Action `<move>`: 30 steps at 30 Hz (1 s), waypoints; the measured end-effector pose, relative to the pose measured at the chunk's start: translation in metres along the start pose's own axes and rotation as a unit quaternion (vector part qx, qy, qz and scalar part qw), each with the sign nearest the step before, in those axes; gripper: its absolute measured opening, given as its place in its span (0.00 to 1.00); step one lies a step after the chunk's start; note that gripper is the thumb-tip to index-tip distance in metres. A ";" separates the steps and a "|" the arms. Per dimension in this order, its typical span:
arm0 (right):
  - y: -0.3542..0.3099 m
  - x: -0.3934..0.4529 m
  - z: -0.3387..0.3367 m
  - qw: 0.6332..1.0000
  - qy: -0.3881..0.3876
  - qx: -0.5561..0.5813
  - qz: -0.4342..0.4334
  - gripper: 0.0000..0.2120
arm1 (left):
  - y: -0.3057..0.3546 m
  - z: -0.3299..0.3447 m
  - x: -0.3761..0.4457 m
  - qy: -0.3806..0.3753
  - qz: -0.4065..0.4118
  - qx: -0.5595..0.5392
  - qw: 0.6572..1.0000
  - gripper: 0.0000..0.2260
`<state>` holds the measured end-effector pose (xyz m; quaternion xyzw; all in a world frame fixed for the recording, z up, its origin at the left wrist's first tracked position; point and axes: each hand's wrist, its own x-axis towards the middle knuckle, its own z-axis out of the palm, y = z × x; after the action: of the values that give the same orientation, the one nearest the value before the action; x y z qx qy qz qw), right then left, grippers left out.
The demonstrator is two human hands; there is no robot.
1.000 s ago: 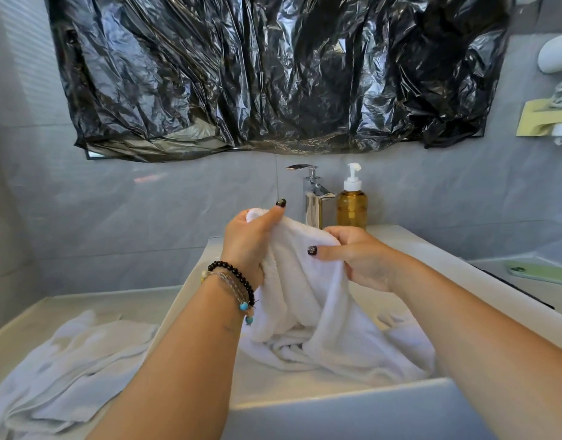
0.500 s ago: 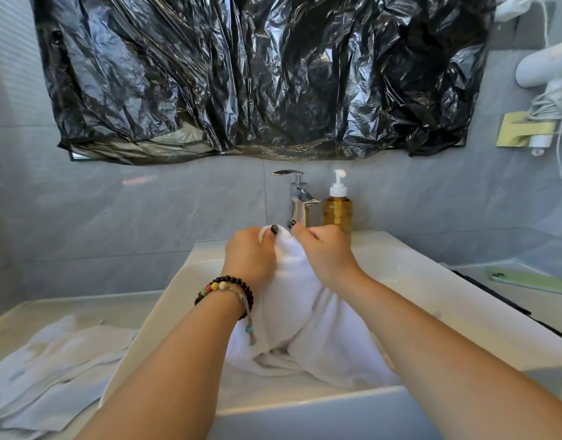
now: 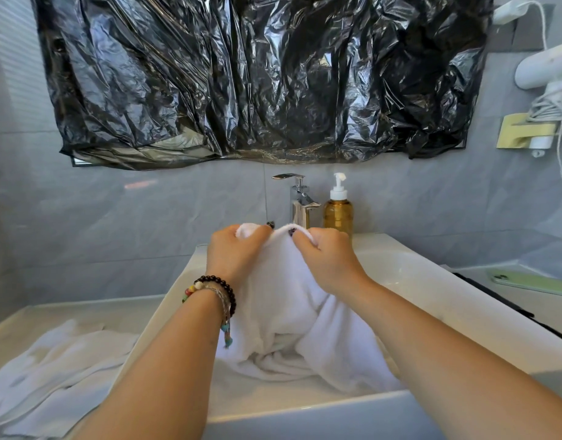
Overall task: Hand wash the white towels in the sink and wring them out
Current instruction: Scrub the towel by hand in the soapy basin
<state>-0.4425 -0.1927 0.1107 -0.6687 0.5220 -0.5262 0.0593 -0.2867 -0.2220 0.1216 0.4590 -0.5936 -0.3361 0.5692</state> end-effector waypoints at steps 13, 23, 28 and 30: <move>0.021 -0.002 -0.057 0.966 0.234 -0.008 0.113 0.23 | -0.008 0.002 -0.007 -0.275 0.017 0.235 0.932 0.15; 0.010 -0.021 -0.052 0.968 0.174 0.113 0.141 0.09 | 0.002 -0.003 -0.019 -0.237 0.038 -0.040 0.970 0.17; 0.008 -0.016 -0.032 0.962 0.070 0.204 0.168 0.10 | 0.000 0.007 -0.026 -0.220 0.129 0.097 0.962 0.24; 0.006 -0.022 -0.025 0.972 -0.047 0.149 0.174 0.13 | -0.001 0.008 -0.025 -0.178 0.141 0.123 0.966 0.33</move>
<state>-0.4638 -0.1667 0.1037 -0.5753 0.5430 -0.5473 0.2733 -0.2967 -0.1999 0.1103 0.3697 -0.7811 -0.2532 0.4349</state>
